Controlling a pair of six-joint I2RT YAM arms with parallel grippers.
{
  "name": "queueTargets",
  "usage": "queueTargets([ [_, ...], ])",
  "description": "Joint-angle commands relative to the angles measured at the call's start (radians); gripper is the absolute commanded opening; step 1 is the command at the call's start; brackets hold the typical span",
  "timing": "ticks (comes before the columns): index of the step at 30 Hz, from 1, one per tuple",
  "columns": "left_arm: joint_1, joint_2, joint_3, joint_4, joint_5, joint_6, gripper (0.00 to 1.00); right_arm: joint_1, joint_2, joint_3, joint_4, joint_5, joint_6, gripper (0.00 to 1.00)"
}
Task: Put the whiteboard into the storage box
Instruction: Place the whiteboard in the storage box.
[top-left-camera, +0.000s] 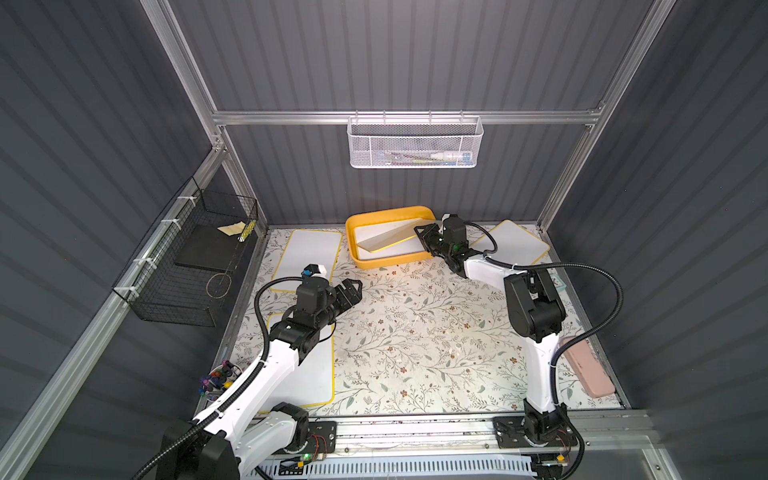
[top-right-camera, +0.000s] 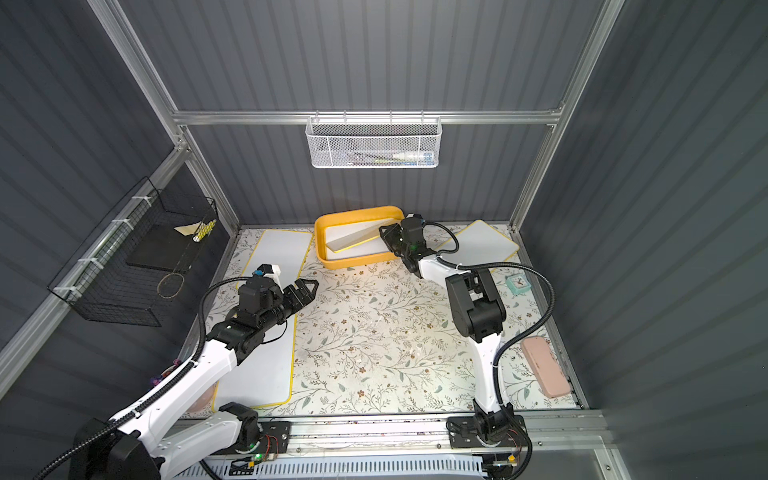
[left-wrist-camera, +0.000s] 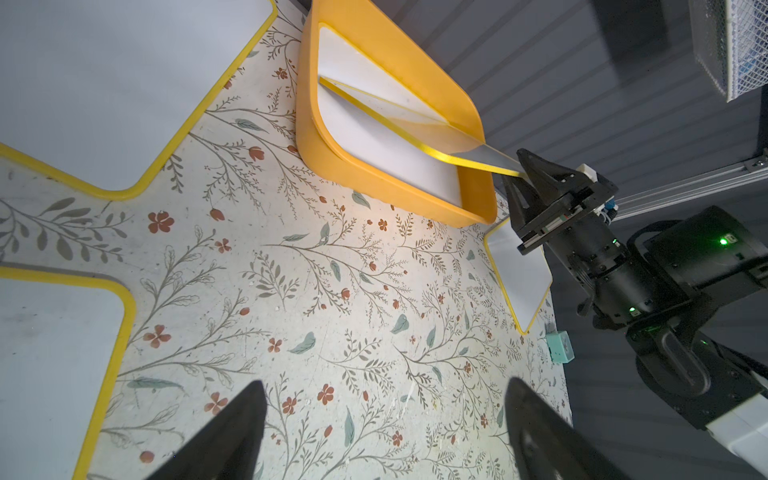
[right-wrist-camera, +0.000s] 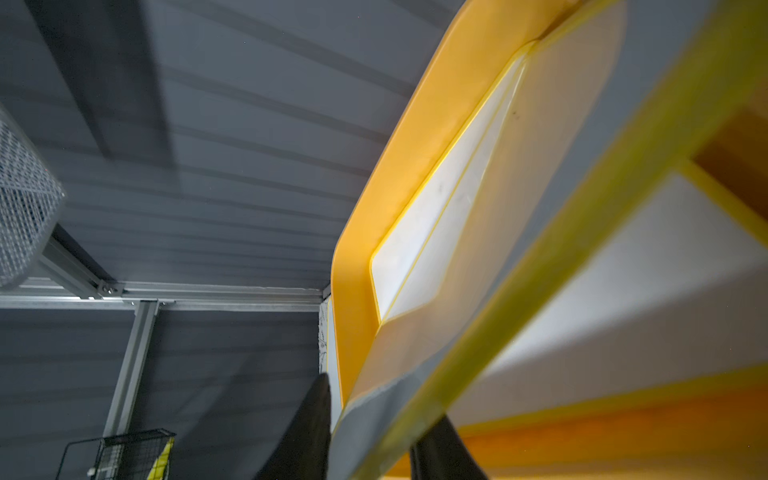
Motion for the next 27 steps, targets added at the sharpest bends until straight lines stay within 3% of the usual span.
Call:
queueTargets([
  [1,0.003,0.006,-0.002,0.01,0.001,0.019,0.9,0.017,0.013,0.046,0.019,-0.078,-0.01,0.36],
  [8,0.003,0.009,-0.008,0.013,0.006,0.016,0.9,0.027,0.047,0.092,-0.015,-0.202,-0.013,0.48],
  [17,0.003,0.003,-0.019,0.011,0.004,0.015,0.9,0.023,-0.002,0.064,-0.131,-0.251,-0.1,0.63],
  [27,0.003,0.006,-0.025,0.02,0.016,0.012,0.9,0.008,-0.017,0.072,-0.261,-0.331,-0.181,0.71],
])
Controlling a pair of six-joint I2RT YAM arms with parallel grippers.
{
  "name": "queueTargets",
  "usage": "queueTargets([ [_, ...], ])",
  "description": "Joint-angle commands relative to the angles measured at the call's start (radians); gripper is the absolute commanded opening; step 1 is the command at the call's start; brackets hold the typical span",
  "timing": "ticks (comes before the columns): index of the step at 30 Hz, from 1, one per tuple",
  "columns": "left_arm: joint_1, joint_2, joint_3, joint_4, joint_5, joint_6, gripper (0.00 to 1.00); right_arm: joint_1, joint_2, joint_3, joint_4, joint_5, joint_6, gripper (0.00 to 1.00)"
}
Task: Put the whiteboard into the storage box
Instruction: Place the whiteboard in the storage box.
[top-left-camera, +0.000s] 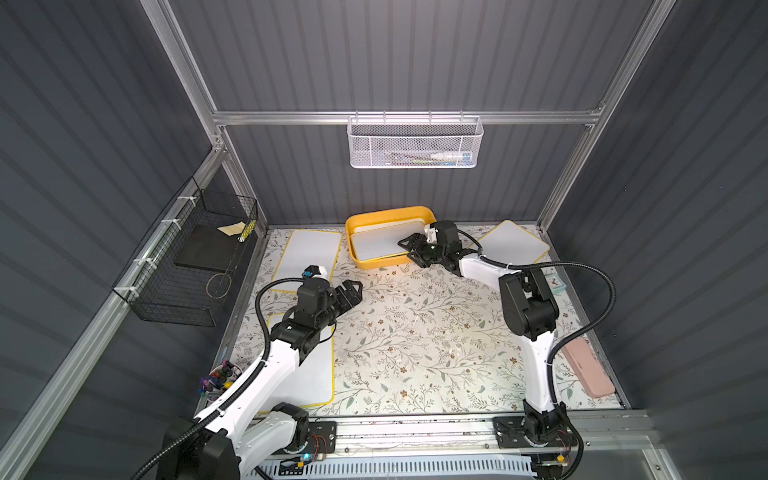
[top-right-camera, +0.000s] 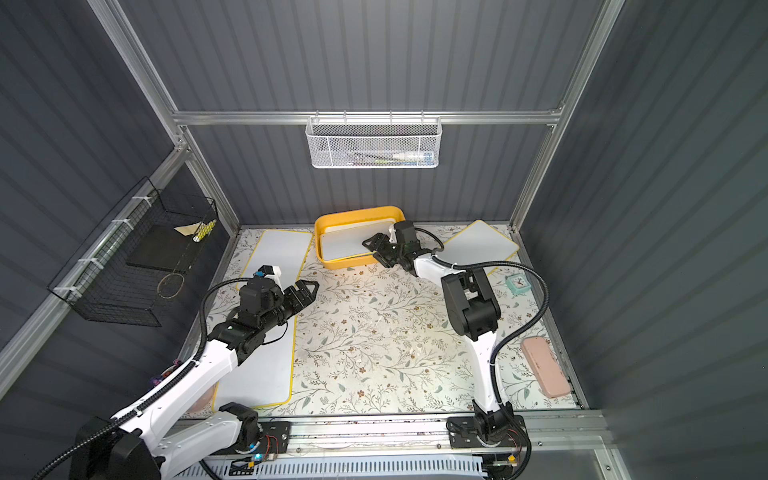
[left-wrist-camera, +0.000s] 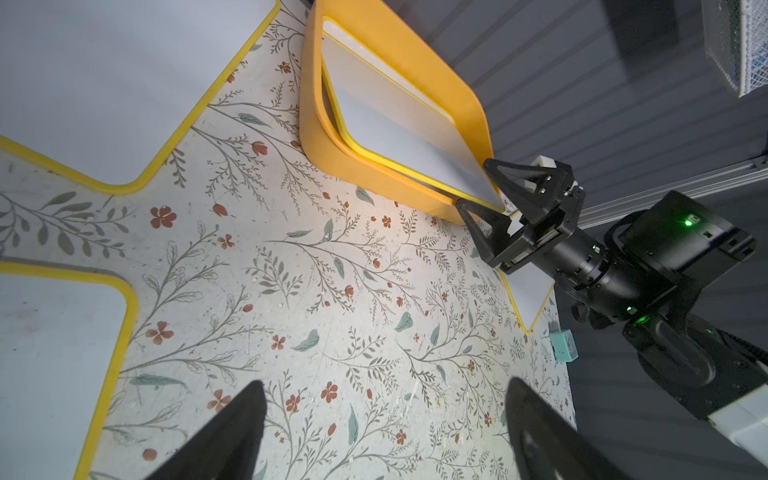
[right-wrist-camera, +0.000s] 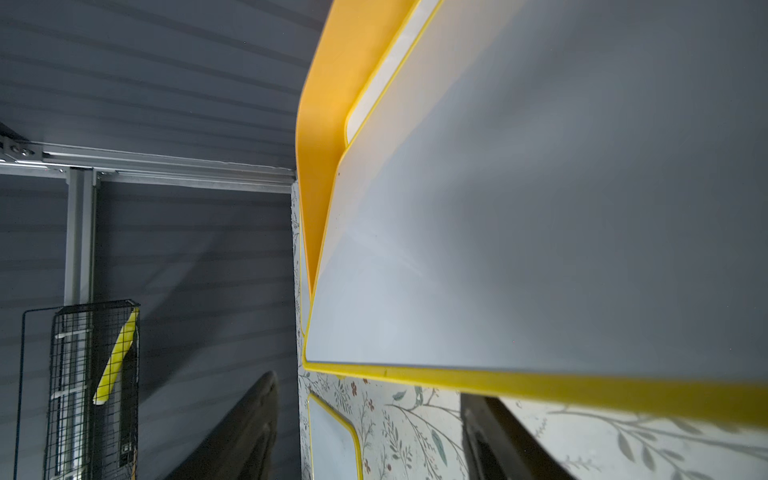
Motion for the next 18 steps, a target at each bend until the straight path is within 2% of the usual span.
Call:
queueTargets([
  [1,0.003,-0.001,-0.016,0.012,0.014,0.01,0.9,-0.007,-0.055,0.014,-0.021,-0.06,-0.049,0.71],
  [9,0.003,0.006,-0.016,0.02,0.025,0.003,0.9,-0.007,-0.062,0.072,-0.124,-0.16,-0.122,0.74],
  [15,0.003,0.023,-0.016,0.03,0.035,0.003,0.9,-0.008,-0.023,0.268,-0.482,-0.216,-0.333,0.75],
  [18,0.003,0.034,-0.018,0.037,0.043,0.003,0.9,-0.014,-0.022,0.297,-0.606,-0.229,-0.418,0.76],
])
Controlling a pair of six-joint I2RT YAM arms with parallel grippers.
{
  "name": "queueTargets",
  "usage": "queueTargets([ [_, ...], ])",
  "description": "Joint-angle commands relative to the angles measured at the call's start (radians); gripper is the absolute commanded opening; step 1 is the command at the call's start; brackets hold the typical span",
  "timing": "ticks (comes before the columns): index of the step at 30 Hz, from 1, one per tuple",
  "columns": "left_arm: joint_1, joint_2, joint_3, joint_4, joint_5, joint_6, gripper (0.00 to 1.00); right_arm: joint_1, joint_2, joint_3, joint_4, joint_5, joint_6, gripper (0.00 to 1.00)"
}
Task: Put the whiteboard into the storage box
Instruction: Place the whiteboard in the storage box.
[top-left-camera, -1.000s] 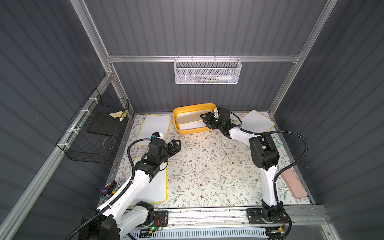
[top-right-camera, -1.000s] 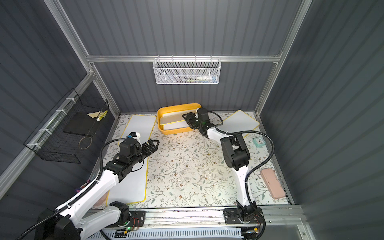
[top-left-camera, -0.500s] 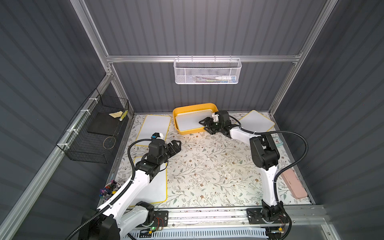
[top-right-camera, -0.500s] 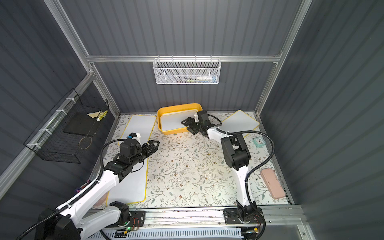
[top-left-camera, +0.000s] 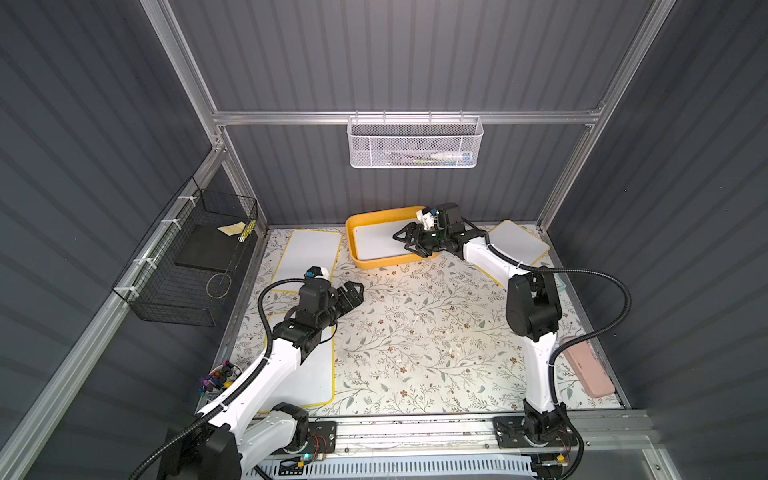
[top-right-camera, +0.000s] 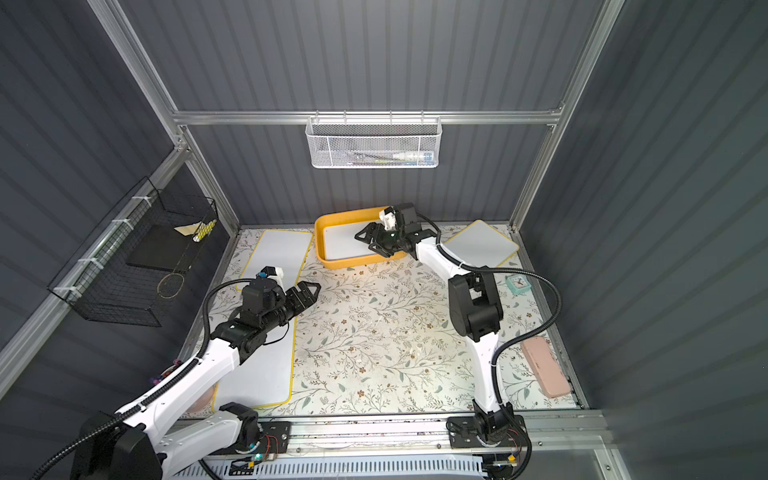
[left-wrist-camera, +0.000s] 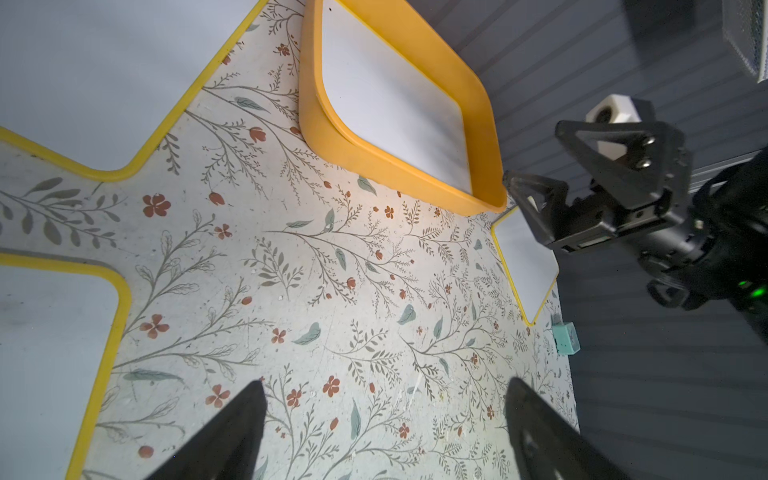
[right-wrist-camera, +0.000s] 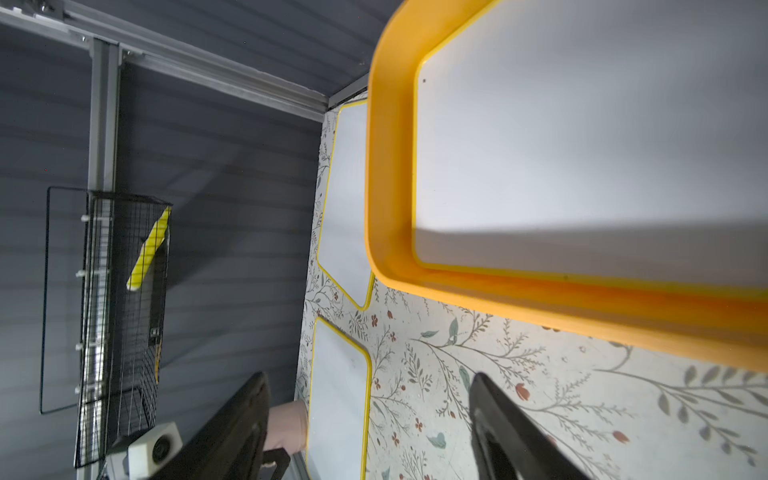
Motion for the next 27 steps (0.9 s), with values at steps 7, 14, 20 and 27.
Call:
queueTargets([
  [7,0.003,0.076,0.015,0.036,0.086,0.027,0.9,-0.026,-0.1,-0.098,-0.318,0.001,-0.287,0.77],
  [14,-0.005,0.18,0.003,0.131,0.163,0.001,0.89,-0.098,-0.244,-0.342,-0.35,0.218,-0.389,0.77],
  [20,-0.057,0.253,0.036,0.148,0.158,0.013,0.89,-0.242,-0.315,-0.47,-0.35,0.363,-0.428,0.77],
  [27,-0.112,0.374,0.078,0.162,0.175,0.032,0.88,-0.347,-0.225,-0.379,-0.449,0.498,-0.493,0.78],
])
